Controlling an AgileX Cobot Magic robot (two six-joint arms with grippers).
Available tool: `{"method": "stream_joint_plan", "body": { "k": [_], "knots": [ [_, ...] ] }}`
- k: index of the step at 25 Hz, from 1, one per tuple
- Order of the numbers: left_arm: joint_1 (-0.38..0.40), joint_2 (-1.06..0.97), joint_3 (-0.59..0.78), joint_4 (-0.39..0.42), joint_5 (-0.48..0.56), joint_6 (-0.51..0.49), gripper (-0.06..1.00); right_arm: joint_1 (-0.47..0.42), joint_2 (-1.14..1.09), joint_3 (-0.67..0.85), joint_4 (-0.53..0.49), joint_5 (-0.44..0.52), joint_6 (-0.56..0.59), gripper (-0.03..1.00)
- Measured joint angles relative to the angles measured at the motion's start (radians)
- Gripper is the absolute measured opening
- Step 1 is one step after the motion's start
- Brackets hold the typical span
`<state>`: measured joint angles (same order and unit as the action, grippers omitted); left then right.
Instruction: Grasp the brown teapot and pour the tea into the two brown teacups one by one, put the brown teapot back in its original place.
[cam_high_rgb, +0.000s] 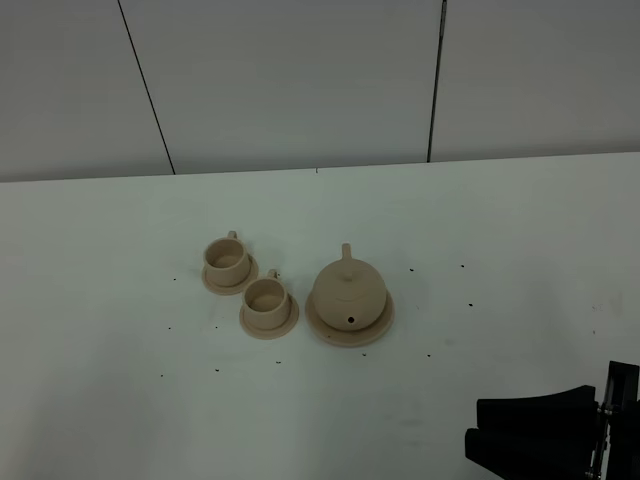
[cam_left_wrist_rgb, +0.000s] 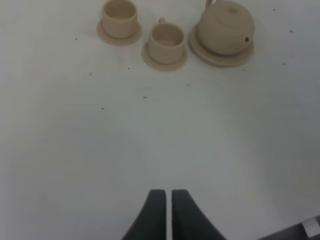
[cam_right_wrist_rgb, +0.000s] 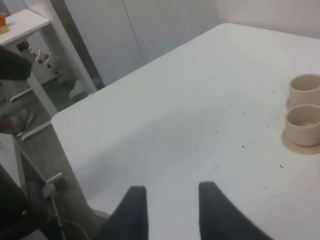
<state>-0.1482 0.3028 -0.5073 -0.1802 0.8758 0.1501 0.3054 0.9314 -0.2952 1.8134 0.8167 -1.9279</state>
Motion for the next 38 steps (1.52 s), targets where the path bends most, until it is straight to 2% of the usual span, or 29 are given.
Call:
{"method": "stream_joint_plan", "body": {
  "k": [3, 6, 8, 19, 31, 34, 38],
  "knots": [
    [0.0, 0.0, -0.026, 0.02, 0.085, 0.0, 0.09, 0.0, 0.0, 0.0, 0.0, 0.0, 0.0, 0.25],
    [0.0, 0.0, -0.028, 0.08, 0.158, -0.014, 0.09, 0.0, 0.0, 0.0, 0.0, 0.0, 0.0, 0.25],
    [0.0, 0.0, -0.026, 0.097, 0.181, -0.037, 0.09, 0.0, 0.0, 0.0, 0.0, -0.003, 0.0, 0.25],
    [0.0, -0.109, 0.002, 0.132, 0.171, -0.111, 0.1, 0.0, 0.0, 0.0, 0.0, -0.013, 0.0, 0.25],
    [0.0, -0.143, 0.002, 0.134, 0.167, -0.113, 0.11, 0.0, 0.0, -0.001, 0.001, -0.075, 0.0, 0.25],
    [0.0, -0.143, 0.002, 0.134, 0.167, -0.113, 0.11, 0.0, 0.0, -0.028, 0.001, -0.15, 0.063, 0.25],
    [0.0, -0.143, 0.002, 0.134, 0.167, -0.113, 0.12, 0.0, 0.009, -0.125, 0.002, -0.31, 0.205, 0.25]
  ]
}}
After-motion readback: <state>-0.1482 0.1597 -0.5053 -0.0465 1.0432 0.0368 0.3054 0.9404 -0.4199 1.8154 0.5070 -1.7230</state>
